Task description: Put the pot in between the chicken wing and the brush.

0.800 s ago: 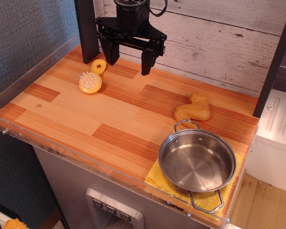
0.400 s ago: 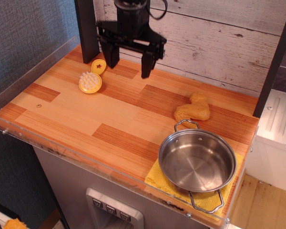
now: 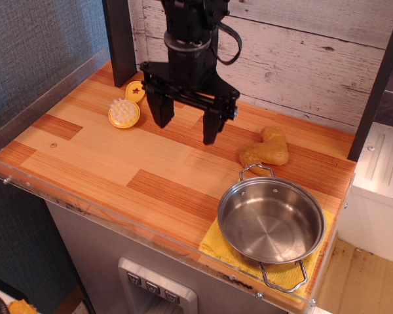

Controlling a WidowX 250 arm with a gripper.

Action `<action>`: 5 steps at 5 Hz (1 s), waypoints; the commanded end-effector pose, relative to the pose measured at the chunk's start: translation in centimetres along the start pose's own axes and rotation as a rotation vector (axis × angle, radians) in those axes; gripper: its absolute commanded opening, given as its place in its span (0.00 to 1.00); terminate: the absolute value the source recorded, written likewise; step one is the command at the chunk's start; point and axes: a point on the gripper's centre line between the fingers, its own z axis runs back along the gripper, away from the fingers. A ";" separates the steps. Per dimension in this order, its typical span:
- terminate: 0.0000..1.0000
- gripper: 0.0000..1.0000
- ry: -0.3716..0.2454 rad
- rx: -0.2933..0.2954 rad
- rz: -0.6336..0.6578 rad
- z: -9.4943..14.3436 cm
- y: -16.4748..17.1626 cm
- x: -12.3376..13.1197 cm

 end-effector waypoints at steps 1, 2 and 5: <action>0.00 1.00 -0.027 -0.040 -0.045 0.5 -1.9 -1.7; 0.00 1.00 -0.006 -0.055 -0.071 -0.1 -2.8 -2.5; 0.00 1.00 0.055 -0.048 -0.178 -2.5 -6.3 -5.2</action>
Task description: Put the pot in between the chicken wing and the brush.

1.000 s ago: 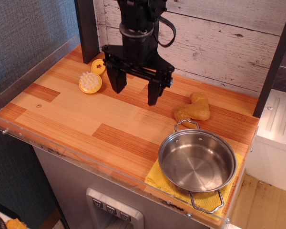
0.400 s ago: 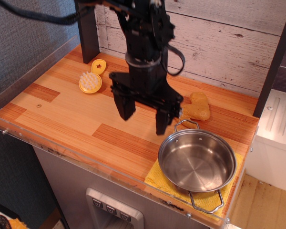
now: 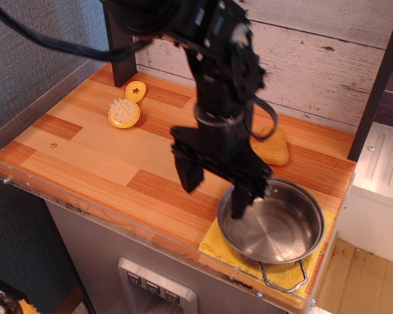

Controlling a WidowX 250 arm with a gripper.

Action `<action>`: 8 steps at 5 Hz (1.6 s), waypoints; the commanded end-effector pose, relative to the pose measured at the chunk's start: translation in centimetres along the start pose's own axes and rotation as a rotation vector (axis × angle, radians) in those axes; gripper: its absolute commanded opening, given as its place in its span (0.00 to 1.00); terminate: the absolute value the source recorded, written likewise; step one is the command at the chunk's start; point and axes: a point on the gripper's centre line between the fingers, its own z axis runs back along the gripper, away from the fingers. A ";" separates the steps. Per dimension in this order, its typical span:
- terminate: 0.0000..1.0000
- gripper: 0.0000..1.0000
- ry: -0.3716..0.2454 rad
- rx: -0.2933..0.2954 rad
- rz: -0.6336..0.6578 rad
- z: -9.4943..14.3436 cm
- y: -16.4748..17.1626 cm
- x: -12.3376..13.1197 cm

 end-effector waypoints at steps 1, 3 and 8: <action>0.00 1.00 0.023 0.045 0.001 -1.5 0.2 -0.3; 0.00 0.00 0.031 0.062 0.019 -2.0 0.4 -0.1; 0.00 0.00 -0.122 -0.078 0.271 7.2 5.5 4.3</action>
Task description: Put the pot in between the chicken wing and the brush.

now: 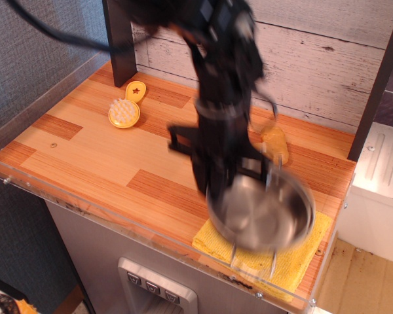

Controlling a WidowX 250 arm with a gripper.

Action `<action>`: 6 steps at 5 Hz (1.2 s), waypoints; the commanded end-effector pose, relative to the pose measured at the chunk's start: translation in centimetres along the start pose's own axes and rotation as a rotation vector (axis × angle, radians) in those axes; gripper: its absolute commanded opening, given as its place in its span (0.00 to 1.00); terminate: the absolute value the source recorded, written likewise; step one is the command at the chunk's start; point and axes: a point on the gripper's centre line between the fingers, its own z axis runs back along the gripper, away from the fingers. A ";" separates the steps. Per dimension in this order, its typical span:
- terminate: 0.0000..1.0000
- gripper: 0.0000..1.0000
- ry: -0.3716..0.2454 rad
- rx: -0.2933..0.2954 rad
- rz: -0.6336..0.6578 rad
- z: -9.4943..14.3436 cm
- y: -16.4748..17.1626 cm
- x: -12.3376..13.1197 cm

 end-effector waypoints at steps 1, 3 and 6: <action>0.00 0.00 -0.149 -0.002 0.227 5.5 7.6 7.0; 0.00 0.00 -0.081 0.098 0.337 0.8 12.4 11.1; 0.00 0.00 -0.020 0.150 0.306 -1.2 12.5 9.2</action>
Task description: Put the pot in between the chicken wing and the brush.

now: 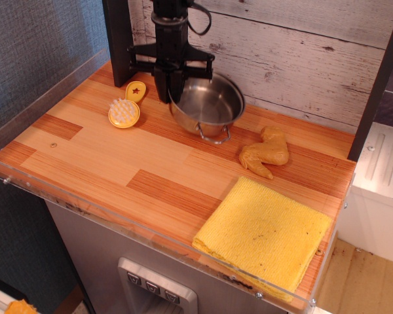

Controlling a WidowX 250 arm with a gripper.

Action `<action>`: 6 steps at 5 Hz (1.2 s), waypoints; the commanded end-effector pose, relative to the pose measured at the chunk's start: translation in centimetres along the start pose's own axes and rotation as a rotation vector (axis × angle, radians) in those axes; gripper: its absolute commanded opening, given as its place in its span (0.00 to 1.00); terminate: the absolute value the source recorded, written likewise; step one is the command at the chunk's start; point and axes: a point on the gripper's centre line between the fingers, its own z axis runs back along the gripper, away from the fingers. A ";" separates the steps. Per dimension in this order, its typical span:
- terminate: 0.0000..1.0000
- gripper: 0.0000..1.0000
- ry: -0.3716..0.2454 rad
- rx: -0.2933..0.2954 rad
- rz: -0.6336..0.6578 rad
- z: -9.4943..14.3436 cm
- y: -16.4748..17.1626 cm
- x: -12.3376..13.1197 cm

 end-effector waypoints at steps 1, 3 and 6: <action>0.00 0.00 -0.025 0.045 -0.013 0.9 1.6 -1.2; 0.00 1.00 -0.081 0.067 0.003 3.3 2.4 -1.1; 0.00 1.00 -0.238 -0.018 -0.074 9.1 1.3 -2.5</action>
